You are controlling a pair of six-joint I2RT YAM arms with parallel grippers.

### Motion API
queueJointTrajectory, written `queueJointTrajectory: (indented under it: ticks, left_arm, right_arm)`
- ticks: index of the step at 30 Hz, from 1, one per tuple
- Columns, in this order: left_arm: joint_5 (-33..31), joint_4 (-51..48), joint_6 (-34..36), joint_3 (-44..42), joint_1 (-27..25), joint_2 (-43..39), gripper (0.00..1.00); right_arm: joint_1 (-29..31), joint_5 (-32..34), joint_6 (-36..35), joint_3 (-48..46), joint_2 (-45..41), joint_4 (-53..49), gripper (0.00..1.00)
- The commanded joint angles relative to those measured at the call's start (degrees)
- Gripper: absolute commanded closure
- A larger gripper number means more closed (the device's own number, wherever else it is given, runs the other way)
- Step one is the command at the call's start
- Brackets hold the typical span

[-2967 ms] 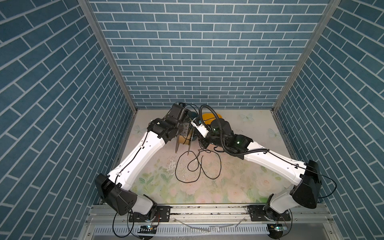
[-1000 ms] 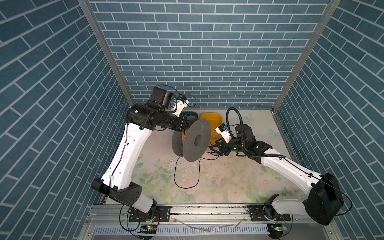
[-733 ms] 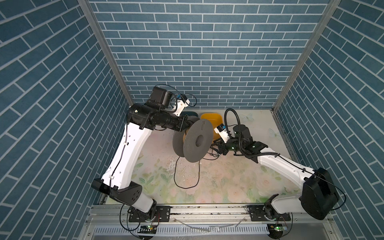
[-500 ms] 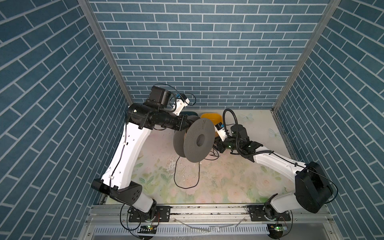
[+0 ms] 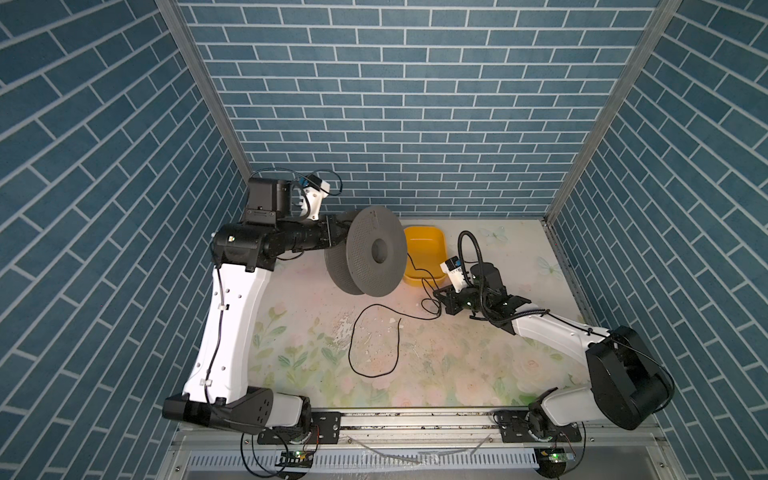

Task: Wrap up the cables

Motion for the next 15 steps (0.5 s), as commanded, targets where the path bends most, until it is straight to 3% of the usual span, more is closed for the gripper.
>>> queueJointTrajectory:
  ticks: [1,9,15]
  left_arm:
    - [-1.7,8.4,-4.8,-1.5,1.3,-2.9,1.00]
    - [-6.6,15.3,-12.3,-7.1,1.5,-4.1,1.00]
    - [-13.0,19.7,-14.2,-10.6,1.5,-3.9,1.00]
  right_arm:
    - [-0.9,1.7,2.6,-1.1,-1.6,-0.8,1.00]
    - [0.8,4.4,3.2,1.9,0.5,-4.4,1.00]
    - [8.0,16.5,0.5,4.9,2.2,-8.4,1.00]
